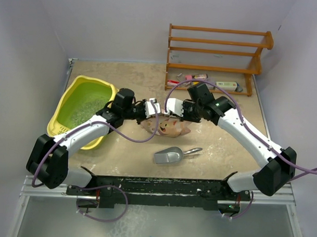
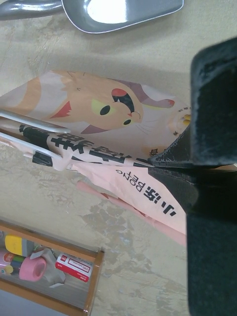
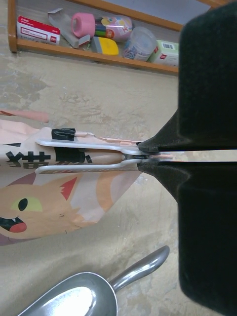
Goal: Fill the litter box with clean litter
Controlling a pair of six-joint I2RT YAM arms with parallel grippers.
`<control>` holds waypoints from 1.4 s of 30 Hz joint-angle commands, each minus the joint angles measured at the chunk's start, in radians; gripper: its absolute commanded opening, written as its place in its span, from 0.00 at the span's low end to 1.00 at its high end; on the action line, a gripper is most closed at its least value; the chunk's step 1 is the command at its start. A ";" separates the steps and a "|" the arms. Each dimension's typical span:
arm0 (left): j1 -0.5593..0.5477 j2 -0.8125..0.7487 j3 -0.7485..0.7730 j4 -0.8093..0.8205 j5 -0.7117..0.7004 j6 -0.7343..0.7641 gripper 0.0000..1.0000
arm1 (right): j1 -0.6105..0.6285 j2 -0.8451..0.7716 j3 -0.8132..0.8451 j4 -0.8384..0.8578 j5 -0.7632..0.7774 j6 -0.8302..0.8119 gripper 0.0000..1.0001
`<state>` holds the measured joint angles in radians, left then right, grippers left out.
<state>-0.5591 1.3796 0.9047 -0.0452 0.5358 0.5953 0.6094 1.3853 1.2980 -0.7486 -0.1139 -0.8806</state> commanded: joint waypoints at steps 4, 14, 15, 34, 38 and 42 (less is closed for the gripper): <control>-0.008 -0.058 0.012 0.101 0.047 -0.017 0.00 | -0.002 0.001 -0.018 0.096 -0.073 -0.074 0.00; -0.008 -0.066 0.013 0.115 0.072 -0.034 0.00 | 0.000 -0.001 -0.088 0.230 -0.098 -0.120 0.00; -0.008 -0.064 0.013 0.118 0.073 -0.034 0.00 | 0.000 -0.001 -0.093 0.230 -0.111 -0.119 0.00; -0.009 -0.032 0.031 0.132 0.080 -0.063 0.00 | 0.024 0.008 -0.118 0.327 -0.175 -0.024 0.00; -0.008 -0.032 0.034 0.133 0.050 -0.076 0.12 | 0.024 -0.006 -0.115 0.333 -0.173 0.023 0.13; -0.009 -0.035 0.037 0.130 0.035 -0.083 0.21 | 0.024 -0.032 -0.108 0.329 -0.169 0.056 0.27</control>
<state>-0.5644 1.3739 0.9054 0.0360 0.5713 0.5335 0.6239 1.3937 1.1751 -0.4671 -0.2371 -0.8833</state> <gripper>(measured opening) 0.176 0.244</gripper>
